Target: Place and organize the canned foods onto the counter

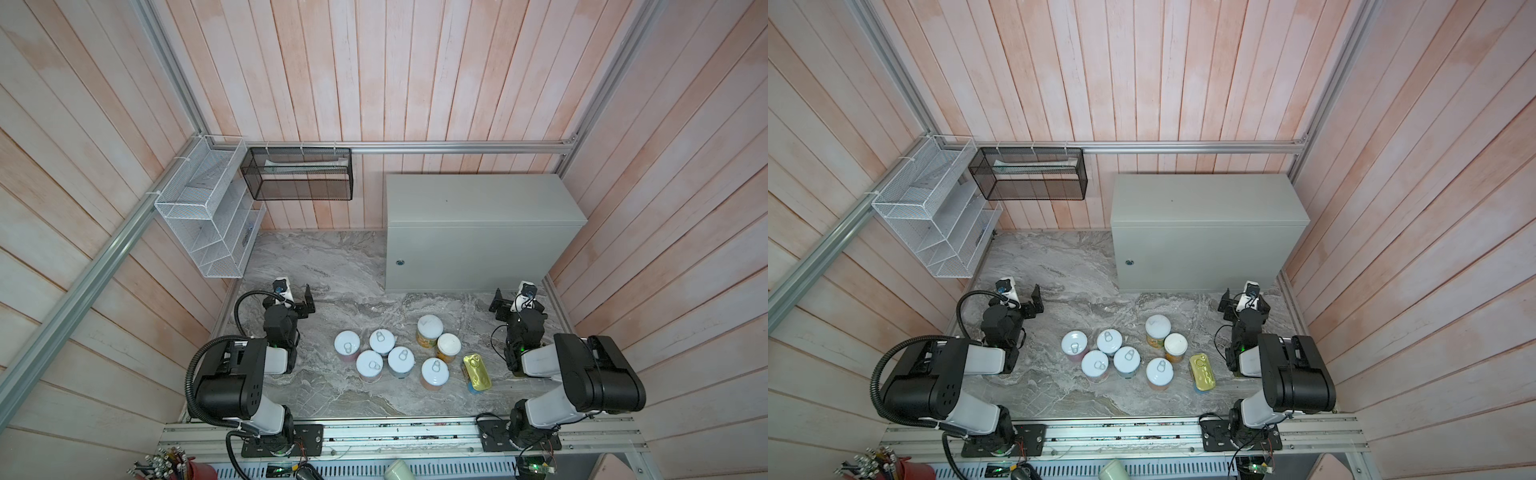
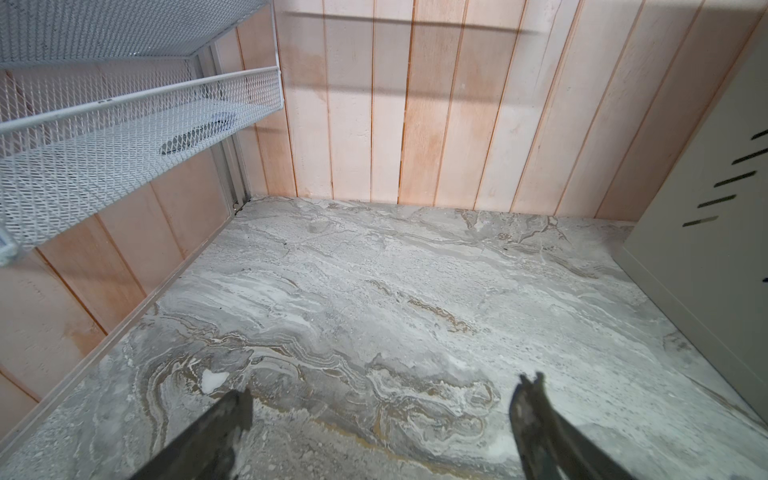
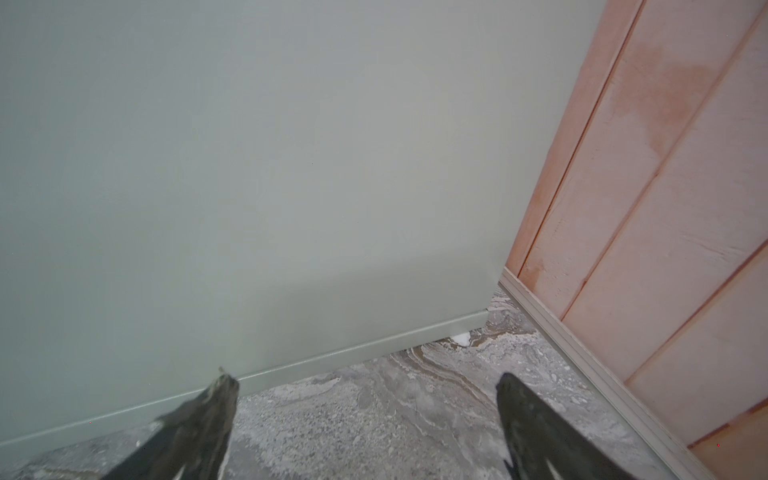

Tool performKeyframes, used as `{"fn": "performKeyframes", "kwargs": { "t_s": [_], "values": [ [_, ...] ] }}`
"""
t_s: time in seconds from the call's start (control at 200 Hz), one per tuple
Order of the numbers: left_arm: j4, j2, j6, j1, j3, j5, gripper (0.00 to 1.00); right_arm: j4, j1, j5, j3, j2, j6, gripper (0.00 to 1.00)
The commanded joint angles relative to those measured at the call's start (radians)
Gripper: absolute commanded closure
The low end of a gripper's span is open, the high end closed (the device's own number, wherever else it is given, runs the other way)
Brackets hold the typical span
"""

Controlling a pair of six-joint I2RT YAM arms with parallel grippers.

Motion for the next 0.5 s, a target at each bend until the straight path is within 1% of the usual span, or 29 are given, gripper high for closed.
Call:
{"fn": "performKeyframes", "kwargs": {
  "t_s": [0.0, 0.09, 0.265, 0.33, 0.425, 0.495],
  "values": [
    [0.026, 0.009, -0.005, -0.003, -0.006, -0.008, 0.00, -0.024, -0.004, -0.050, 0.021, -0.015, 0.011, 0.02],
    [0.031, 0.006, -0.002, -0.007, -0.009, -0.008, 0.00, -0.047, -0.003, -0.092, 0.035, -0.013, -0.012, 0.02],
    [0.033, 0.002, 0.022, -0.021, -0.007, -0.007, 0.00, -0.044, 0.003, -0.093, 0.034, -0.014, -0.018, 0.02],
    [-0.012, -0.026, 0.023, -0.033, 0.004, -0.044, 0.00, -0.052, 0.010, -0.087, 0.047, -0.026, -0.020, 0.02],
    [-0.131, -0.089, 0.011, -0.059, 0.036, -0.146, 0.00, -0.215, 0.031, -0.010, 0.116, -0.066, -0.027, 0.02],
    [-0.238, -0.134, 0.001, -0.082, 0.066, -0.193, 0.00, -0.267, 0.039, 0.009, 0.141, -0.082, -0.032, 0.02]
  ]
}}
